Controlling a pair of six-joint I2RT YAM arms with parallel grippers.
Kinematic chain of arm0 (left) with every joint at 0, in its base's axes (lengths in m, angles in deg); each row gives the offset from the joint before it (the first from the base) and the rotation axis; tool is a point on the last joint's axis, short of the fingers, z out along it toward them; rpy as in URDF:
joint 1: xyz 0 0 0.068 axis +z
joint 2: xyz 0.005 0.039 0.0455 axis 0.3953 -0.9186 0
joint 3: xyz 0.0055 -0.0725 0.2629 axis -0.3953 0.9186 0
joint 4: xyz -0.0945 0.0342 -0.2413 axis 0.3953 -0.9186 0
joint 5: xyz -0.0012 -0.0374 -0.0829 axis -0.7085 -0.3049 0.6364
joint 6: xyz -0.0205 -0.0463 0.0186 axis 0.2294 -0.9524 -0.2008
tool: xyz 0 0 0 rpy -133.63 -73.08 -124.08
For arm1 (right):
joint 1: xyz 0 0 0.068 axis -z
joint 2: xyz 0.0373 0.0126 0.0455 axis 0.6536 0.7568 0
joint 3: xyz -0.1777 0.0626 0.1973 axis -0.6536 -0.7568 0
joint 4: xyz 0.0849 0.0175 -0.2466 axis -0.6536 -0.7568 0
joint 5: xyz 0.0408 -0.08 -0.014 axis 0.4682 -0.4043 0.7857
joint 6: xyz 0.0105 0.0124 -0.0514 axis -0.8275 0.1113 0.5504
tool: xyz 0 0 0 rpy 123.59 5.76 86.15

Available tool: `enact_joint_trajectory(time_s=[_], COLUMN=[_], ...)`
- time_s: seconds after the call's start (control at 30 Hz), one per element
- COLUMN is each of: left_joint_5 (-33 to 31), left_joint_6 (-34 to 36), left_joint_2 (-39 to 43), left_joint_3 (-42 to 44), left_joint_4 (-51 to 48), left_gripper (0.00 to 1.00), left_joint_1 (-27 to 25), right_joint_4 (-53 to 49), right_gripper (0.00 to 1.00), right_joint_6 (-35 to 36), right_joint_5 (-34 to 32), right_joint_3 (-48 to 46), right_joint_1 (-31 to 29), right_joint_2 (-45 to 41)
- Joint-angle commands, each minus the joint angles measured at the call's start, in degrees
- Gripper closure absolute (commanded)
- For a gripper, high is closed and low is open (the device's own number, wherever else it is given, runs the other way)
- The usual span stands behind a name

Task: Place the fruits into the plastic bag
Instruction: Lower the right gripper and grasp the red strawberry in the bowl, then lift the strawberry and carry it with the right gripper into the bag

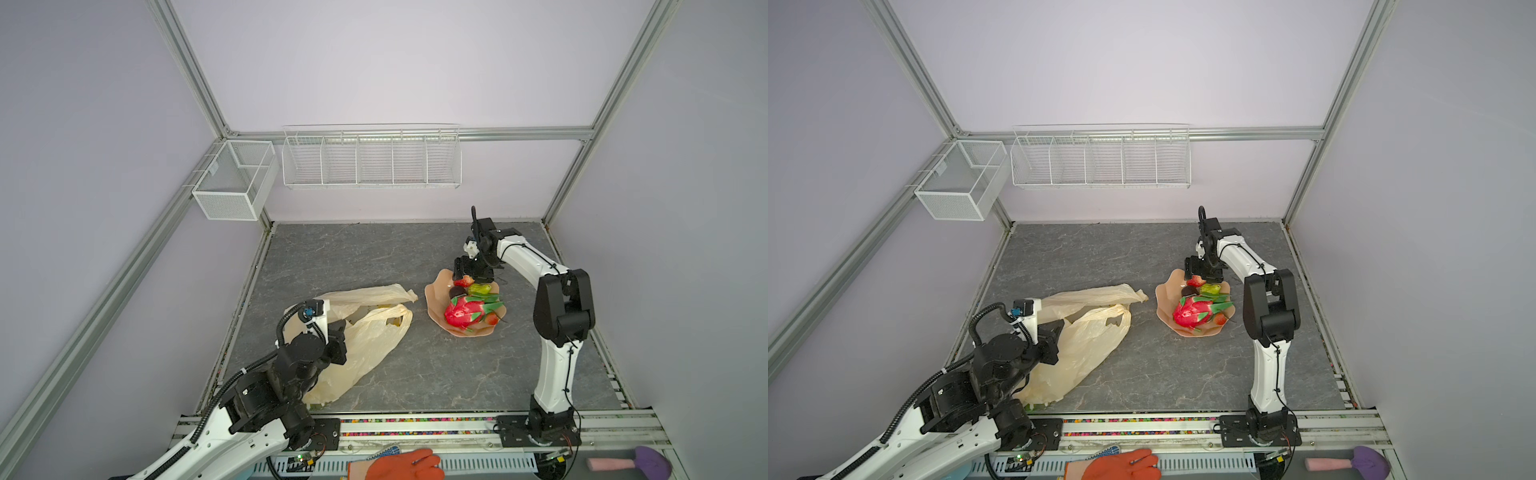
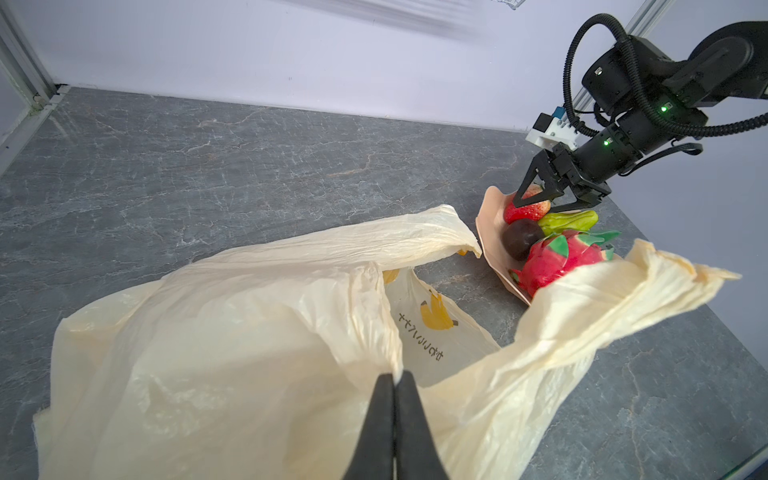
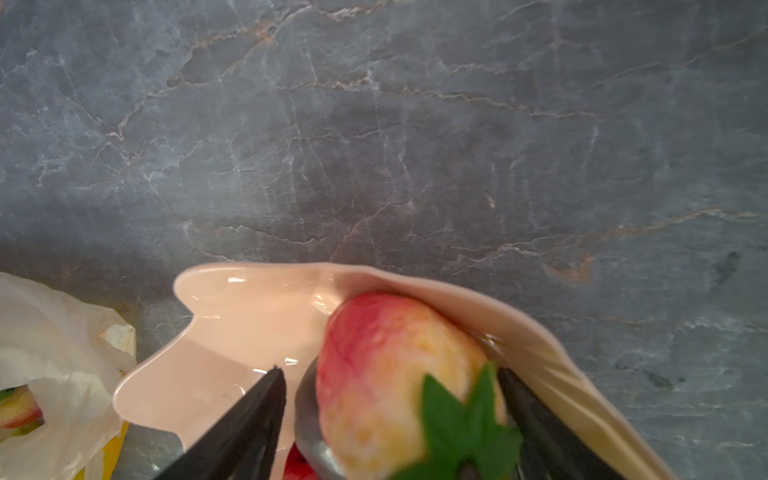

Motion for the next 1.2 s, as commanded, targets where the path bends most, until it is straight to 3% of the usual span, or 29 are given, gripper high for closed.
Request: enact_joint_trajectory(time_s=[0.0,0.43,0.83,1.17], left_joint_5=[-0.15,-0.13,0.03,0.42], left_joint_6=[-0.34,-0.46,-0.38,-0.31], left_joint_2=[-0.14,0.06,-0.32,-0.26], left_joint_3=[-0.12,-0.3,-0.47,-0.47], left_joint_4=[-0.25,-0.62,-0.71,-0.6], left_gripper=[1.0,1.0,1.0,1.0], left_joint_1=[0.0,-0.01,0.0,-0.01], right_joint_4=[-1.89,-2.95,-2.77,-1.95], right_gripper=[0.19,0.24,0.48,0.54], right_joint_6=[1.44,2.14,4.25,4.45], right_joint_5=[-1.25,-4.58,-4.02,-4.78], right_joint_3=[0.4,2.89,2.9,2.22], right_joint_1=[-0.44,-0.77,-0.86,-0.9], right_joint_2=[-0.5,2.69,0.48,-8.21])
